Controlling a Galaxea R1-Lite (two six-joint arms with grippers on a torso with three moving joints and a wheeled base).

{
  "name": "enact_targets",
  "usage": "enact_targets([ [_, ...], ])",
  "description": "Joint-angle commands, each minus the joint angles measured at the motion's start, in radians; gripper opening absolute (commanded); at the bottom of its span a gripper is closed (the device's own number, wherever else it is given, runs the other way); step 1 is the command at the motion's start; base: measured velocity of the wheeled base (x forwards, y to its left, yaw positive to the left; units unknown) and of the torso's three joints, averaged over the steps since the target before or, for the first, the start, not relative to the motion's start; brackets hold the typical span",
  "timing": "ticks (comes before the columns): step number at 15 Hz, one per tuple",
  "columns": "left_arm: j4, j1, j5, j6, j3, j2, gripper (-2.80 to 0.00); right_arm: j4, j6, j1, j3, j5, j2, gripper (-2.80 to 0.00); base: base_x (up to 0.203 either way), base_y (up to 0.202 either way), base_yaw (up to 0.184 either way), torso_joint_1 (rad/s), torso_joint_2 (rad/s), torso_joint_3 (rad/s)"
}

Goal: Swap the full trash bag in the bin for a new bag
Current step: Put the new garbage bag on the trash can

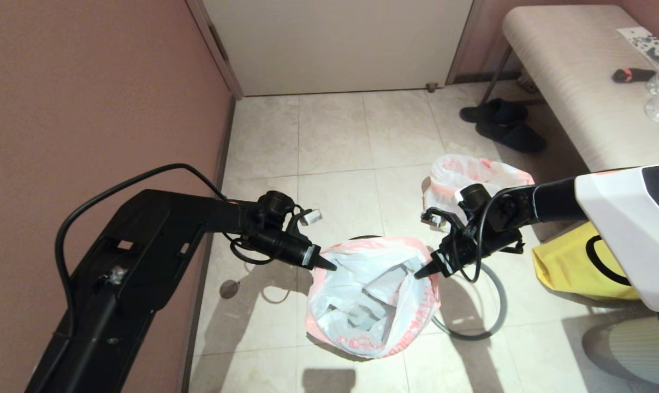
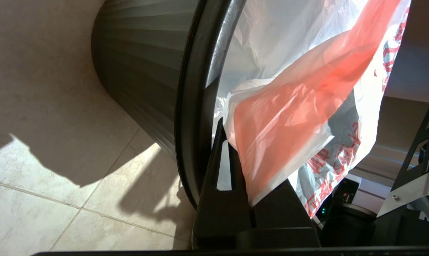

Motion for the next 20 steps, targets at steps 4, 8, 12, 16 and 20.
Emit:
enact_targets([
  [4, 0.084, 0.000, -0.002, -0.009, 0.014, -0.094, -2.80, 0.011, -0.052, -0.010, 0.007, -0.004, 0.029, -2.80, 0.000, 0.000, 0.000, 0.000, 0.00, 0.000],
  [8, 0.106, 0.006, -0.003, -0.009, 0.041, -0.097, -2.80, 0.012, -0.053, -0.011, 0.007, -0.004, 0.030, -2.80, 0.000, 0.000, 0.000, 0.000, 0.00, 0.000],
  [12, 0.093, 0.006, 0.003, -0.009, 0.015, -0.030, -2.80, 0.014, -0.066, -0.013, 0.008, -0.003, 0.034, -2.80, 0.000, 0.000, 0.000, 0.000, 0.00, 0.000],
  [16, -0.073, -0.006, 0.023, -0.085, 0.005, 0.007, -2.80, 0.017, -0.099, -0.014, 0.028, -0.002, 0.039, -2.80, 0.000, 0.000, 0.000, 0.000, 0.00, 0.000],
  [20, -0.075, -0.015, 0.084, -0.110, 0.013, 0.045, -2.80, 0.014, -0.099, -0.019, 0.025, 0.002, 0.041, -2.80, 0.000, 0.000, 0.000, 0.000, 0.00, 0.000],
])
